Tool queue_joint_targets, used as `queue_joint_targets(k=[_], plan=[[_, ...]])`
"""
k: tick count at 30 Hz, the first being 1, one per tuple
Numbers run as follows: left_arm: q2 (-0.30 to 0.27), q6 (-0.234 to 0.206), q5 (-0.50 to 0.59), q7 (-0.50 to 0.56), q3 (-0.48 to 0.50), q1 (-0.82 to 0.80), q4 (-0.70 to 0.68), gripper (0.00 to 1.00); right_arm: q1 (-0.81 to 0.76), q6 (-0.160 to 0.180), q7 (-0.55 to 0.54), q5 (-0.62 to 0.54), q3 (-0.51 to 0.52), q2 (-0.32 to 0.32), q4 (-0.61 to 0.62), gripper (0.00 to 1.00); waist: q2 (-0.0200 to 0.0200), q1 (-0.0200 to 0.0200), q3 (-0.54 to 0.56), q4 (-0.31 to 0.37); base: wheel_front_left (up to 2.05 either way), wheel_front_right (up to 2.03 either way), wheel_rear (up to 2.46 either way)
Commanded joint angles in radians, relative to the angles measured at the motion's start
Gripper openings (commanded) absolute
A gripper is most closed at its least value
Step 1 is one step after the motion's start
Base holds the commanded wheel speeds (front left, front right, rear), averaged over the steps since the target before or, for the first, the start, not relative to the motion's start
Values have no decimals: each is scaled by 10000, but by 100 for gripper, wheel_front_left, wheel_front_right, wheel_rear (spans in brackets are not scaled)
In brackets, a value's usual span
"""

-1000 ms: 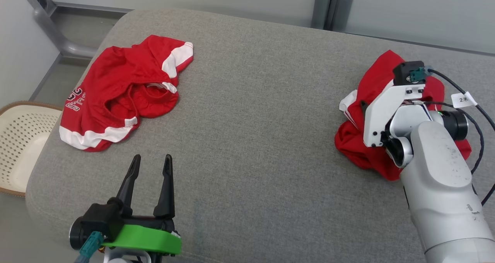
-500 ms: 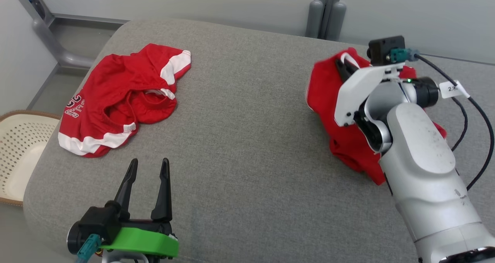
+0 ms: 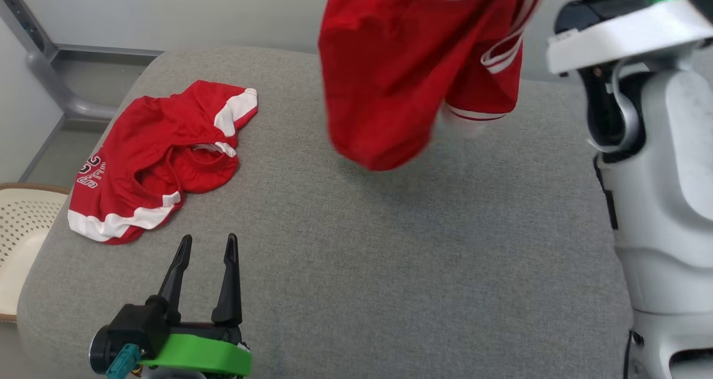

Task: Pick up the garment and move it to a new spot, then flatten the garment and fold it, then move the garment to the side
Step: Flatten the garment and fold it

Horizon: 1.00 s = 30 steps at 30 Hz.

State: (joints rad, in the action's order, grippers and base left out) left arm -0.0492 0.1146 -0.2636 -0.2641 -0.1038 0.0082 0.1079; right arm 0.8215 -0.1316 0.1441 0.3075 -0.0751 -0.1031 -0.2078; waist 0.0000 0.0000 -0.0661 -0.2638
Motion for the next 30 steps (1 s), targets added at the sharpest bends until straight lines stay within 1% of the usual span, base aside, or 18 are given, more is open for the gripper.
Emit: queue_joint_targets(k=[1, 3, 6, 10, 12, 17, 20, 21, 22, 26, 30], plan=[[-21, 23, 3, -7, 33, 107, -21, 100, -493, 17, -192, -163, 316, -133, -70, 0, 0, 0, -23, 134, 0, 0, 0], [-21, 26, -16, -5, 37, 100, -39, 100, -1075, 16, -513, -482, 903, -358, -236, 0, 0, 0, -113, 237, 0, 0, 0], [-23, 30, -68, -5, 26, -2, -70, 100, -2227, 14, -1146, -923, 1493, -659, -713, 0, 0, 0, -274, 355, 0, 0, 0], [-23, 31, -52, -7, 67, -168, -97, 100, -3456, 16, -1856, -1347, 1853, -1063, -1478, 0, 0, 0, -514, 570, 0, 0, 0], [-20, 48, -1, -7, 81, -254, -85, 100, -3887, 16, -2026, -1723, 1989, -1256, -1829, 0, 0, 0, -602, 686, 0, 0, 0], [-23, 72, 96, -5, 87, -383, -24, 100, -4377, 17, -2055, -2450, 2266, -1447, -2426, 0, 0, 0, -714, 963, 0, 0, 0], [-21, 86, 105, -7, 41, -456, -14, 100, -4580, 19, -2266, -3092, 2806, -1569, -2752, 0, 0, 0, -743, 1080, 0, 0, 0], [-23, 90, 114, -7, 30, -464, -9, 100, -4630, 19, -2369, -3352, 2996, -1536, -2840, 80, 0, 0, -745, 1115, 0, 0, 0], [-21, 84, 117, -7, 25, -469, -8, 100, -4690, 17, -2428, -3569, 3179, -1478, -2866, 100, 0, 0, -743, 1141, 0, 0, 0], [-24, 98, 110, -7, 45, -440, -4, 100, -4951, 19, -2287, -4218, 4035, -1352, -2670, 100, 0, 0, -716, 1216, 0, 0, 0], [-24, 112, 135, -7, 117, -386, -22, 100, -5275, 17, -1860, -4346, 4516, -940, -2136, 100, 0, 0, -682, 1293, 0, 0, 0]])
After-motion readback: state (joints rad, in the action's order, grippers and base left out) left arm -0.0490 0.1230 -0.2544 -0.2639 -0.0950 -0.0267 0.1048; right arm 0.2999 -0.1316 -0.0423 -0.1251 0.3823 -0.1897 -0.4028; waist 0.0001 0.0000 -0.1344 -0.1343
